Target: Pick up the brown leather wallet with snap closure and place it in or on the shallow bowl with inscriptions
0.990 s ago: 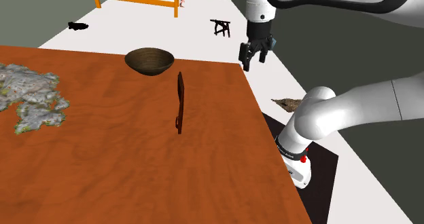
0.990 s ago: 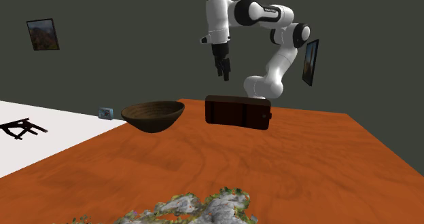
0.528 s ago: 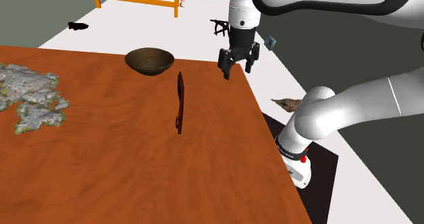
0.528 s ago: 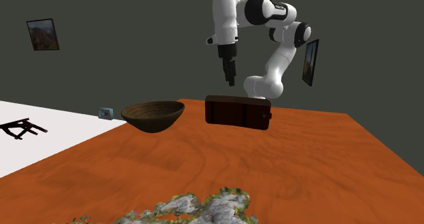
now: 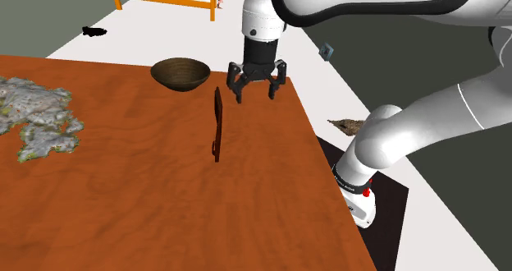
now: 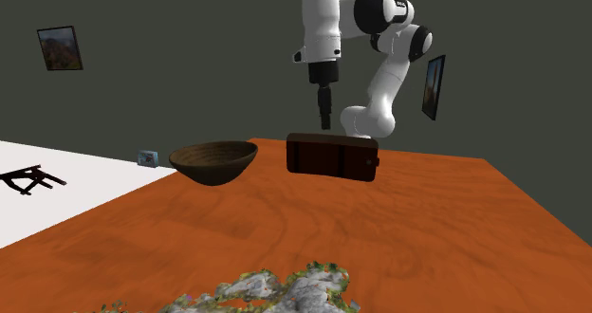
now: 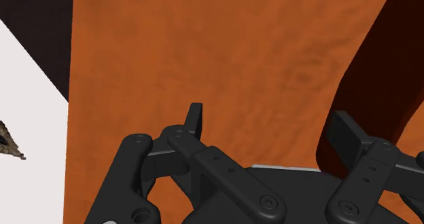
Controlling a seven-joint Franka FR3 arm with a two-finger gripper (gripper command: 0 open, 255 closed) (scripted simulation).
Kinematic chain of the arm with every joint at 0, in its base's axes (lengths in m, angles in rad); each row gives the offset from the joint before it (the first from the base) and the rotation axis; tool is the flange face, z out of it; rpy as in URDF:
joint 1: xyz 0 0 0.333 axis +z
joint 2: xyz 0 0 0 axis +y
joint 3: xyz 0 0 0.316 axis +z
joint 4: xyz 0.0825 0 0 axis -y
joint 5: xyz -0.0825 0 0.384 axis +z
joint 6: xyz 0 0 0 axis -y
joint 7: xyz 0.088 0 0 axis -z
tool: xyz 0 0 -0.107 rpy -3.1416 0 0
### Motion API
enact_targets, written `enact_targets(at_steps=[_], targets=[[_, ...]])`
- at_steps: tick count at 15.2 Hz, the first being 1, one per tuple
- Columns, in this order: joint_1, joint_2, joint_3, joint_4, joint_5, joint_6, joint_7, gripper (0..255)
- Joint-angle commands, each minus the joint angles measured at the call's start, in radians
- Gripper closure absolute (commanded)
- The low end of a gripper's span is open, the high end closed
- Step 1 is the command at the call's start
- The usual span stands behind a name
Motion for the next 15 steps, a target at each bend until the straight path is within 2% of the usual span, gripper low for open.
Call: enact_targets(at_steps=[1,6,15], targets=[[-0.014,0.058,0.047,0.049,0.011,0.038,0.086,0],[-0.052,0.203,0.155,0.168,-0.004,0.125,0.289,0],[-0.046,0.217,0.176,0.080,0.003,0.228,0.289,0]])
